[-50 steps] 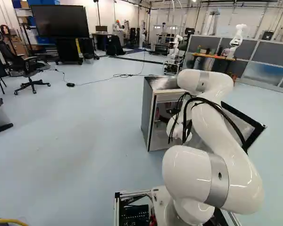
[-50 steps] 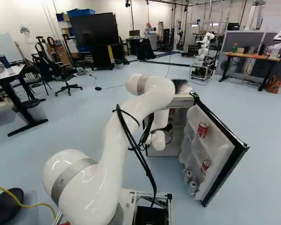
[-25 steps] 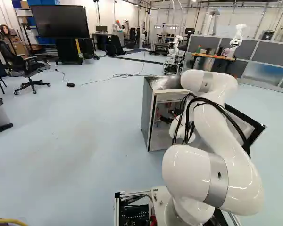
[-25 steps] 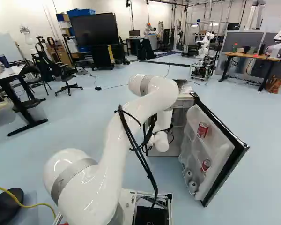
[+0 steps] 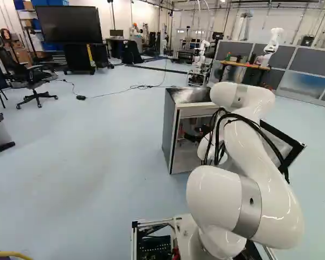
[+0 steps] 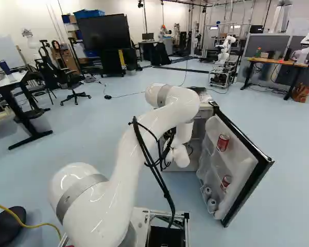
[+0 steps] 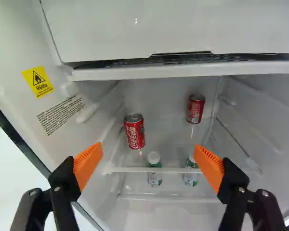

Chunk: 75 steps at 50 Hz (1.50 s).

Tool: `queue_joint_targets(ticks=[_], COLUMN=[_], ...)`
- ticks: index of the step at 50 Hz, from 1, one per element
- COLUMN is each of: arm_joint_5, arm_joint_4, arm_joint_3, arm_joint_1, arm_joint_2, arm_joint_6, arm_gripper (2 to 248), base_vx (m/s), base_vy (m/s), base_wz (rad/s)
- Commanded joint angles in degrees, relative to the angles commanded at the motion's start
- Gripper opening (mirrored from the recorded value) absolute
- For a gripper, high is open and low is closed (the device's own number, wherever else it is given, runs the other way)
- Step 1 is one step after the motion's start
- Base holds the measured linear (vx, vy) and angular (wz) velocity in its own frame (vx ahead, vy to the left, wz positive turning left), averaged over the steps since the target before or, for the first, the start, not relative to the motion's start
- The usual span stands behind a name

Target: Grab a drink from the fridge

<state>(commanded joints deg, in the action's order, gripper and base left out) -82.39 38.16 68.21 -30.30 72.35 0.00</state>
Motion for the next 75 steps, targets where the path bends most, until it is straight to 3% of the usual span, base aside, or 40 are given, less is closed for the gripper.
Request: queue_joint_targets(ticks=[36,52,75], arm_joint_5=[0.0,0.0,0.0], arm_joint_4=[6.8,7.1,7.1], arm_joint_3=[9.4,14.1,24.1], arm_joint_1=[0.7,1.5,2.6], arm_joint_2=[4.6,7.0,13.9], arm_joint_6=[0.0,0.0,0.0], arm_gripper=[247,247,247], base_vx=[0.000,0.000,0.000], base_vy=[0.000,0.000,0.000], base_wz=[0.000,0.000,0.000])
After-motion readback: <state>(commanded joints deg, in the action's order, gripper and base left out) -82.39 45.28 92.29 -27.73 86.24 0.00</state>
